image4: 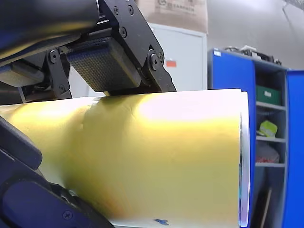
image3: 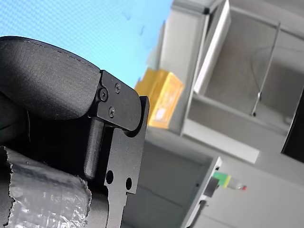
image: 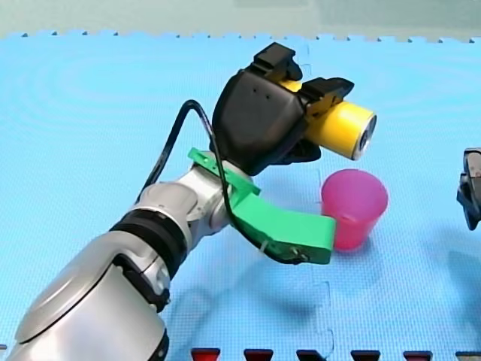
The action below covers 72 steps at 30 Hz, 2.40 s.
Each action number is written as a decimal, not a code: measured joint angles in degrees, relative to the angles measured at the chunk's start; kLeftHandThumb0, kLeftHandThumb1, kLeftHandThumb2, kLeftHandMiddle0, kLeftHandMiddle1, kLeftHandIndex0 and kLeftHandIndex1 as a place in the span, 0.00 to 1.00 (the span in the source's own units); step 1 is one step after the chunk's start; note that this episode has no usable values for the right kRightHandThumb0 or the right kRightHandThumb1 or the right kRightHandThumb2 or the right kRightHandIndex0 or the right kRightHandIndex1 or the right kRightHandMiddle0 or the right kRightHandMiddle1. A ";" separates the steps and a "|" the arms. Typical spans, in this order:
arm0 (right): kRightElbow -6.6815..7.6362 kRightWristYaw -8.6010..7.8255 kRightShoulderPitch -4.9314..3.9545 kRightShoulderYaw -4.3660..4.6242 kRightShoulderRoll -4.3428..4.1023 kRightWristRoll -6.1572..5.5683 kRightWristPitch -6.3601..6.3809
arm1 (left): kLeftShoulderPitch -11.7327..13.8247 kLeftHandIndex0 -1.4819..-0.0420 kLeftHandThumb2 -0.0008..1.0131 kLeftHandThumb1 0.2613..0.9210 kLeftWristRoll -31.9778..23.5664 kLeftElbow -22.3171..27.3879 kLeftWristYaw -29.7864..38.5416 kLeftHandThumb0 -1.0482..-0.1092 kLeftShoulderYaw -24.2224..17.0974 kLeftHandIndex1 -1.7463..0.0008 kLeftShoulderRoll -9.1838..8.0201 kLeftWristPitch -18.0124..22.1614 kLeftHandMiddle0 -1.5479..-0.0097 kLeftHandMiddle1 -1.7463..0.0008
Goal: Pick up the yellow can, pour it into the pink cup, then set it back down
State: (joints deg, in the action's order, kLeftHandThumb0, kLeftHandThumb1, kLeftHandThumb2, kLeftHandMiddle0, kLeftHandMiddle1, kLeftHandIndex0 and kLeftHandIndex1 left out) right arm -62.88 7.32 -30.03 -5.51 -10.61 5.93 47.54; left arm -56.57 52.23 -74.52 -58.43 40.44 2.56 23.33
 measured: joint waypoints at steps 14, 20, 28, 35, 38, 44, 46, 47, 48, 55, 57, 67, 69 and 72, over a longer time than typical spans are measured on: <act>1.65 0.82 0.53 0.52 -0.10 0.68 -1.06 | -0.05 0.14 0.00 0.88 0.13 0.38 0.71 0.79 1.18 0.99 -0.86 0.48 0.48 0.08; 1.97 0.86 0.58 0.57 -0.11 0.73 -1.23 | -0.07 0.14 0.00 0.88 0.23 0.39 0.73 0.80 1.54 0.99 -0.93 0.33 0.49 0.06; 2.04 0.86 0.74 0.60 -0.11 0.73 -1.28 | -0.08 0.14 0.00 0.89 0.56 0.42 0.70 0.82 1.78 0.99 -1.02 0.02 0.49 0.06; 1.55 0.62 0.73 0.54 -0.20 0.56 -1.25 | -0.25 0.14 0.00 0.89 0.82 0.43 0.40 0.83 2.12 0.99 -1.01 -0.57 0.49 0.06; 1.17 0.49 0.72 0.51 -0.21 0.43 -1.08 | -0.26 0.14 0.00 0.90 0.89 0.43 0.24 0.83 2.23 0.99 -1.04 -0.62 0.49 0.05; 0.50 0.39 0.64 0.46 -0.22 0.29 -0.65 | -0.26 0.15 0.00 0.90 0.95 0.43 0.07 0.83 2.31 0.98 -1.11 -0.61 0.49 0.05; 0.34 0.33 0.58 0.43 -0.22 0.20 -0.52 | -0.26 0.15 0.00 0.90 0.96 0.43 0.04 0.83 2.32 0.99 -1.13 -0.58 0.49 0.06; 0.25 0.28 0.53 0.42 -0.22 0.15 -0.49 | -0.26 0.16 0.00 0.90 0.97 0.43 0.03 0.83 2.32 0.99 -1.14 -0.56 0.49 0.06; 0.20 0.25 0.51 0.40 -0.22 0.12 -0.45 | -0.26 0.16 0.00 0.90 0.97 0.43 0.03 0.83 2.32 0.99 -1.15 -0.55 0.49 0.06; -0.07 0.00 0.46 0.32 -0.22 0.00 0.00 | -0.26 0.17 0.00 0.90 0.96 0.43 0.03 0.83 2.31 0.99 -1.17 -0.40 0.49 0.07; -0.07 -0.07 0.46 0.30 -0.22 -0.01 0.07 | -0.26 0.17 0.00 0.90 0.95 0.43 0.03 0.83 2.31 1.00 -1.18 -0.37 0.49 0.08; -0.26 -0.12 0.47 0.18 -0.25 -0.05 0.38 | -0.21 0.17 0.00 0.90 0.85 0.54 -0.11 0.83 2.29 1.00 -1.14 -0.29 0.48 0.10; -0.31 -0.23 0.47 0.14 -0.25 -0.12 0.47 | -0.20 0.17 0.00 0.90 0.81 0.56 -0.14 0.83 2.28 1.00 -1.14 -0.26 0.47 0.13; -0.31 -0.36 0.47 0.08 -0.25 -0.19 0.58 | -0.14 0.17 0.00 0.90 0.54 0.60 -0.11 0.83 2.10 1.00 -1.13 -0.19 0.46 0.14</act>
State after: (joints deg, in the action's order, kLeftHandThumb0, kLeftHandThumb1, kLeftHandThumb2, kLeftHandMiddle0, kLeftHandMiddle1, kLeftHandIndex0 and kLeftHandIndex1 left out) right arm -63.19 6.96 -29.56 -5.43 -10.86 5.74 48.12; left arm -56.71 52.77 -73.92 -58.54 42.54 1.43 23.14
